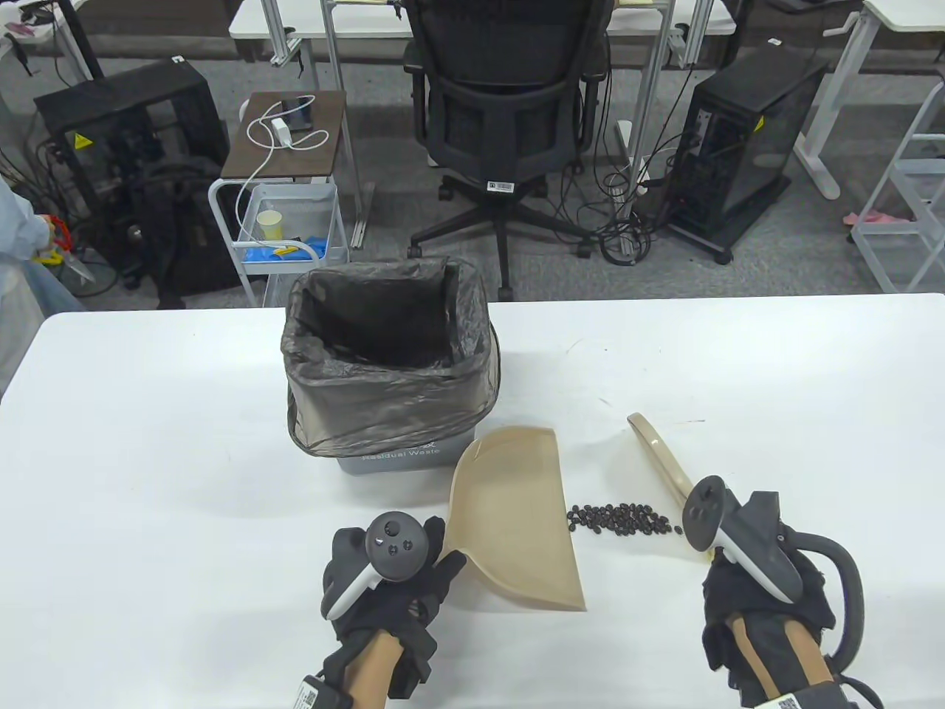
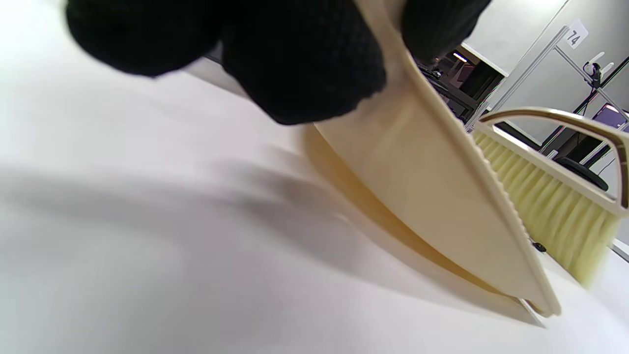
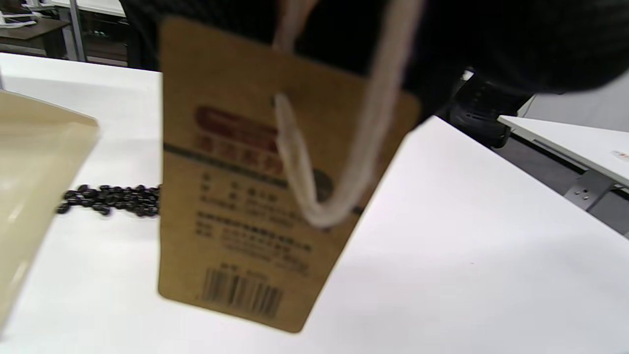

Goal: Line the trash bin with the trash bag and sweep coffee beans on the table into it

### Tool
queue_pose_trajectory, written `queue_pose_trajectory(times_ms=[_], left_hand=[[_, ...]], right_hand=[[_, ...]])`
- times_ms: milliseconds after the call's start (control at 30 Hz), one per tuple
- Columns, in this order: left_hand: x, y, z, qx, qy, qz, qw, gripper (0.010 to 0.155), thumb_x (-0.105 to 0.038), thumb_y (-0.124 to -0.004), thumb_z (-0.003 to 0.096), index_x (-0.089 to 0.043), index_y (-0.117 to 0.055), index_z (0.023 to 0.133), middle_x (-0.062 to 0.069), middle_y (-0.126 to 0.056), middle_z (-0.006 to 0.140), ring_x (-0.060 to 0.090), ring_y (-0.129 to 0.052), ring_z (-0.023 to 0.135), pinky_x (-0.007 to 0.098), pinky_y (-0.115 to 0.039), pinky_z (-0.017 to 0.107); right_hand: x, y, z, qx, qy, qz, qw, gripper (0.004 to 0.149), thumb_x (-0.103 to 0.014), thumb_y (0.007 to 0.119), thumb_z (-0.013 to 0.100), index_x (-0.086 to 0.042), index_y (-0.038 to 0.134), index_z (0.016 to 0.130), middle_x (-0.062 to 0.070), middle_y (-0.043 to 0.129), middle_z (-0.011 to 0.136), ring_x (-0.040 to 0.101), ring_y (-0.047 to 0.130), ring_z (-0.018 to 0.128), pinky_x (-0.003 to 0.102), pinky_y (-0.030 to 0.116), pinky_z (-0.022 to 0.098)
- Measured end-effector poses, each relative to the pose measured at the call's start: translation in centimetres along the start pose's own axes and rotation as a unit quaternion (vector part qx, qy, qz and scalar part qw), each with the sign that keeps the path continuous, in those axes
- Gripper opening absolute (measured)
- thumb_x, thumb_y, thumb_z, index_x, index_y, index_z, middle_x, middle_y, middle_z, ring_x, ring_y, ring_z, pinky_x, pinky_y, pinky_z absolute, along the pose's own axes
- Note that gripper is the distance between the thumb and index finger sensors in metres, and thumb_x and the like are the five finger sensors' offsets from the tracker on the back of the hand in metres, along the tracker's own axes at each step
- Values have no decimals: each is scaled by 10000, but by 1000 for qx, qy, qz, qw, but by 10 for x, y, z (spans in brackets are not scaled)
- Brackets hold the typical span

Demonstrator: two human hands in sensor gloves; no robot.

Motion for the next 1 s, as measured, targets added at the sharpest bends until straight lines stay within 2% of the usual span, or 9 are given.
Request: queue_pose_trajectory(times_ms=[133,533,767,867,1000], left_hand=[[-3,-5,2,7,-4,2,1000,635,-450,-702,620,-62,-553,1100,182,-881,884,131,-1040,413,405,-882,312],[-23,-25,6,-30,-16,18,999,644,-486,-695,613,-57,-588,1080,160,-917,826,86,-1044,359,361,-893,260],[-21,-30,10,-23,-13,3,1000,652,-499,-684,613,-45,-591,1072,149,-914,813,70,-1042,349,345,-896,252],[-17,-31,11,-17,-8,-4,1000,677,-526,-704,599,-41,-606,1061,134,-913,796,54,-1039,339,329,-900,248],[-14,-31,13,-17,-1,-12,1000,722,-560,-779,565,-50,-625,1053,114,-917,777,34,-1032,328,315,-902,244]], right_hand=[[-8,-1,-4,-10,-21,12,1000,693,-328,800,413,-90,548,1013,91,972,636,224,1025,214,463,865,217],[-37,3,-16,-21,-71,21,997,694,-364,762,434,-101,506,1023,51,954,650,165,1027,228,416,885,218],[-42,5,-22,-27,-108,31,993,695,-372,753,439,-111,491,1027,38,945,658,156,1023,237,406,883,227],[-44,4,-25,-8,-123,26,992,693,-373,754,438,-117,495,1028,35,944,661,157,1021,240,405,877,234],[-46,5,-30,-21,-156,48,986,694,-380,749,440,-123,489,1029,25,941,664,150,1019,246,399,876,240]])
Point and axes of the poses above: the tracker on the back of each hand, its own x axis roughly to the little-finger side, its own z axis roughly from the wrist to the fingertips, y = z × x, the point moved 3 cm from there along z, roughly from the wrist to the fingertips
